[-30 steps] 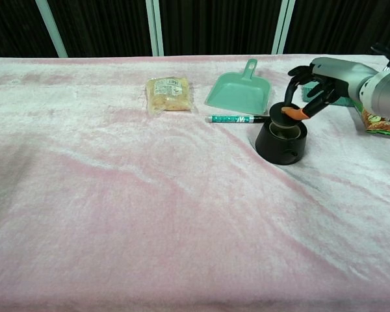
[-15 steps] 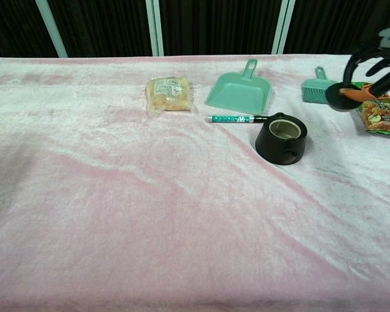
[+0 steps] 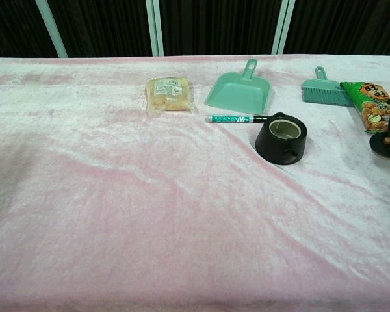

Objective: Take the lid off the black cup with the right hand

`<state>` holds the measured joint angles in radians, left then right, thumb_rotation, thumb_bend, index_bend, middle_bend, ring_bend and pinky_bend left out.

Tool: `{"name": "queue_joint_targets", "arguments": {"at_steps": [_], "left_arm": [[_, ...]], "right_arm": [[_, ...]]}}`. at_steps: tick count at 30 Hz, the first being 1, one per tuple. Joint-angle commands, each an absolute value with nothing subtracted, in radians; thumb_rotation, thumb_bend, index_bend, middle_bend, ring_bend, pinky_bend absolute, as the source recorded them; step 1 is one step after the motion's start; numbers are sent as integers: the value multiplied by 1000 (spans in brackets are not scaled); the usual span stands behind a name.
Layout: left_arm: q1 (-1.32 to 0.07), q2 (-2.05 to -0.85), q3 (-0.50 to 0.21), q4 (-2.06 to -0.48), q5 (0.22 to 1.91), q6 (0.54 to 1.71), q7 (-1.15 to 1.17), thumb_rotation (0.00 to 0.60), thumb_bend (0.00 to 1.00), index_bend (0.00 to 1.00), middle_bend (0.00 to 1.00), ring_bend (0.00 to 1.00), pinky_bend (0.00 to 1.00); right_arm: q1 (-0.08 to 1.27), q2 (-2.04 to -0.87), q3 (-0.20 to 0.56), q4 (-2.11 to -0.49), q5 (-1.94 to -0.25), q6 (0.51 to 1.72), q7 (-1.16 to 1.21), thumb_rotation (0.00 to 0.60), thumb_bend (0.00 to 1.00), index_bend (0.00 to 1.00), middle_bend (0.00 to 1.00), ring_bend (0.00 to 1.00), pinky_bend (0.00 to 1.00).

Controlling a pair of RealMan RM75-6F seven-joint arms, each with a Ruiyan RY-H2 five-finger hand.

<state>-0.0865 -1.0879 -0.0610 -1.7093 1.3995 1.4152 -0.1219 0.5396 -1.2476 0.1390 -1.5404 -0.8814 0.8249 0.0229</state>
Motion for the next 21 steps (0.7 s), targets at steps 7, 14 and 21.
{"name": "queue_joint_targets", "arguments": {"at_steps": [7,14,21], "left_arm": [[-88,-1087,-61,-1709,1398,1411,-122,600,338,203,20,0,156],[-89,-1086,-61,-1709,1397,1410,-121,600,338,203,20,0,156],[-88,-1086,-61,-1709,1397,1410,-119,600,338,203,19,0,156]], "right_arm": [[511,-1368,108,-1388,-935,776,102,600,274,478,0,71,139],[508,-1368,115,-1376,-973,779,119,600,164,64,0,65,139],[495,-1293,128,-1450,-1015,807,128,600,116,0,0,57,139]]}}
